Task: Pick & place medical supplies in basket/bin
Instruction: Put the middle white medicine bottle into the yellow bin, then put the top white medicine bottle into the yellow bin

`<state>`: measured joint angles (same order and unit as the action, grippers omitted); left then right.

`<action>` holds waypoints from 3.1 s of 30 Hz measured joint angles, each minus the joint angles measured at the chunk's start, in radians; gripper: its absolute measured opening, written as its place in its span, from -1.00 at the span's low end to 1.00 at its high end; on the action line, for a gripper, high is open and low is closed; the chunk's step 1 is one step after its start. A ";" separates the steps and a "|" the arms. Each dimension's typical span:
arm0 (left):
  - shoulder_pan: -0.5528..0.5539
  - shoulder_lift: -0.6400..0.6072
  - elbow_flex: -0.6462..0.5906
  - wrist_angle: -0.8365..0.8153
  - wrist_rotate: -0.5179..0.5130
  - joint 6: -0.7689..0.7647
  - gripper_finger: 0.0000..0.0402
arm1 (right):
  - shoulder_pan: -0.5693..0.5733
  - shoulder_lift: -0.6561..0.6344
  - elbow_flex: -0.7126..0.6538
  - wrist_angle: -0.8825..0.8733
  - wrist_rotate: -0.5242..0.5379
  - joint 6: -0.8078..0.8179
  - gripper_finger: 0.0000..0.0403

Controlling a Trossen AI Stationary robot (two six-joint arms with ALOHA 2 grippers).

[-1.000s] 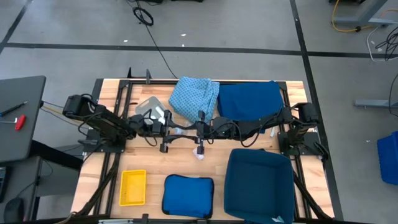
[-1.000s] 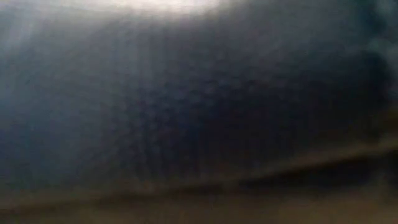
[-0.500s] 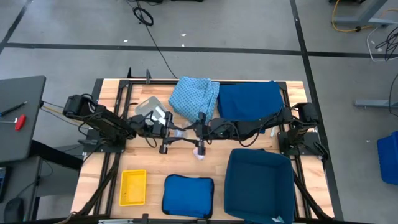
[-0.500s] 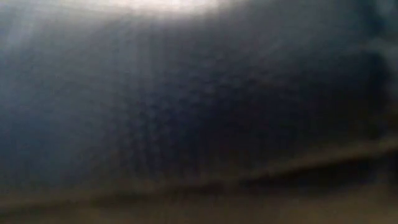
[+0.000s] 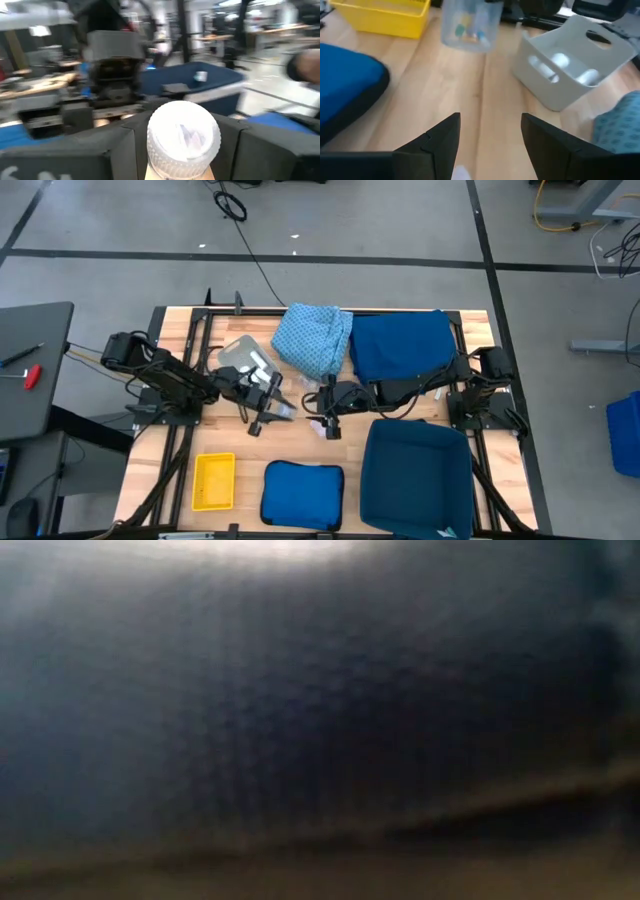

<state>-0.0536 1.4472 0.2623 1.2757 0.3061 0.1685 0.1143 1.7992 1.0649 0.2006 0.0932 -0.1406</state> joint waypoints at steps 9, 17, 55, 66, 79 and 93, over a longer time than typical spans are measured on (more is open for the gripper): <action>0.000 -0.062 -0.037 -0.033 0.489 -0.100 -0.29 | 0.013 0.000 0.000 -0.004 -0.051 0.005 0.08; -0.007 -0.062 -0.078 -0.038 0.814 -0.266 -0.29 | 0.013 0.000 0.000 -0.020 -0.067 0.025 0.08; -0.579 -0.059 -0.257 -0.324 0.140 -0.463 -0.29 | 0.011 0.000 0.000 -0.139 -0.070 0.152 0.08; -0.582 -0.059 -0.257 -0.317 0.010 -0.539 0.11 | 0.011 0.000 0.000 -0.139 -0.070 0.152 0.08; -0.582 -0.060 -0.232 -0.286 0.037 -0.512 0.26 | 0.011 0.000 0.000 -0.138 -0.070 0.153 0.08; -0.580 -0.061 -0.230 -0.098 -0.078 -0.316 0.14 | 0.011 0.000 0.000 -0.110 -0.059 0.161 0.08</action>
<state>-0.6341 1.3865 0.0323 1.1773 0.2286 -0.1470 0.1253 1.7996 1.0649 0.0902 0.0337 0.0202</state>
